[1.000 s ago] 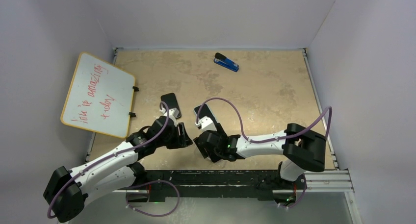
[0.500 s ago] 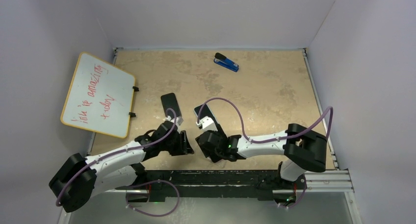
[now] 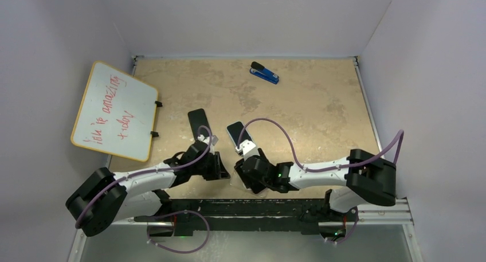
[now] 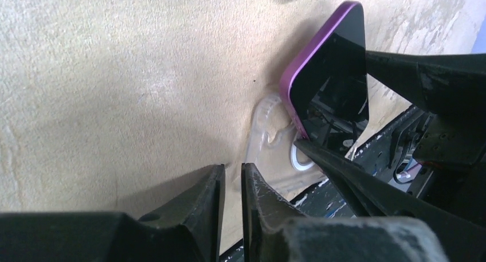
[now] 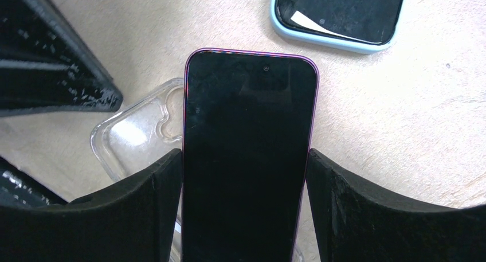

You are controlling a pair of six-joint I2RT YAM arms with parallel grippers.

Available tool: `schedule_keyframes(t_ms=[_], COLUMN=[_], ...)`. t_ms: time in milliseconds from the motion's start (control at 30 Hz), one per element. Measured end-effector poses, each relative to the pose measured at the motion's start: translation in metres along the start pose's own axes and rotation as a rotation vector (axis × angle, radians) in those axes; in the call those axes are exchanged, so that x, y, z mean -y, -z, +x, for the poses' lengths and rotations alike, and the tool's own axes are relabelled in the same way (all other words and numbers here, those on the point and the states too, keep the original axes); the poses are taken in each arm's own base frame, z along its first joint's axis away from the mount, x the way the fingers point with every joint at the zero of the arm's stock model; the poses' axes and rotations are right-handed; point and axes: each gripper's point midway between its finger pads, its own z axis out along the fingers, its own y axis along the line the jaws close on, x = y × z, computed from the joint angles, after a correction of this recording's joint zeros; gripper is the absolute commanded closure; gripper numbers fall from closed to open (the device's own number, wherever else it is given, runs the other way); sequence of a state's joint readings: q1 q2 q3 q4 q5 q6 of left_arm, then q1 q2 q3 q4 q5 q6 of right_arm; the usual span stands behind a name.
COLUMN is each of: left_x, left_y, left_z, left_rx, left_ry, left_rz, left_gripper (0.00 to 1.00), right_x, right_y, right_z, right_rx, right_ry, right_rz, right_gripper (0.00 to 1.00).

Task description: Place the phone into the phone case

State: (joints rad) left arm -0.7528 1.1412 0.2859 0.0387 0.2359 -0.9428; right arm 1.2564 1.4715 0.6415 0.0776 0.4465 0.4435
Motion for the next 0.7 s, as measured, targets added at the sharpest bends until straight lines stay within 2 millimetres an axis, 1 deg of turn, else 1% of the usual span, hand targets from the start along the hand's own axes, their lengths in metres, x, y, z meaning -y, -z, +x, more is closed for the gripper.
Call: schedule_keyframes(t_ms=[67,200,367,567,700], left_x=[0.000,0.001,0.005,0.010,0.013], left_y=[-0.002,-0.006,-0.008,-0.008,-0.008], left_z=[0.000,-0.002,-0.003,-0.004,-0.004], left_rx=[0.000,0.003,0.001,0.000,-0.004], left_ry=[0.000,-0.004,-0.014,-0.028,-0.043], left_rz=[-0.001,0.007,0.027,0.050,0.069], left_gripper=[0.84,0.83,0.78,0.69,0.67], right_x=[-0.001,-0.004,-0.005,-0.007,-0.009], right_y=[0.002,0.006,0.009,0.015,0.022], right_z=[0.001,0.000,0.001,-0.001,-0.008], right_rx=[0.008,0.029,0.037,0.065,0.104], right_ry=[0.007,0.021,0.041,0.052,0.046], right_rz=[-0.023,-0.058,-0.082,-0.119,-0.149], right_gripper=[0.55,0.55,0.56,0.59,0.60])
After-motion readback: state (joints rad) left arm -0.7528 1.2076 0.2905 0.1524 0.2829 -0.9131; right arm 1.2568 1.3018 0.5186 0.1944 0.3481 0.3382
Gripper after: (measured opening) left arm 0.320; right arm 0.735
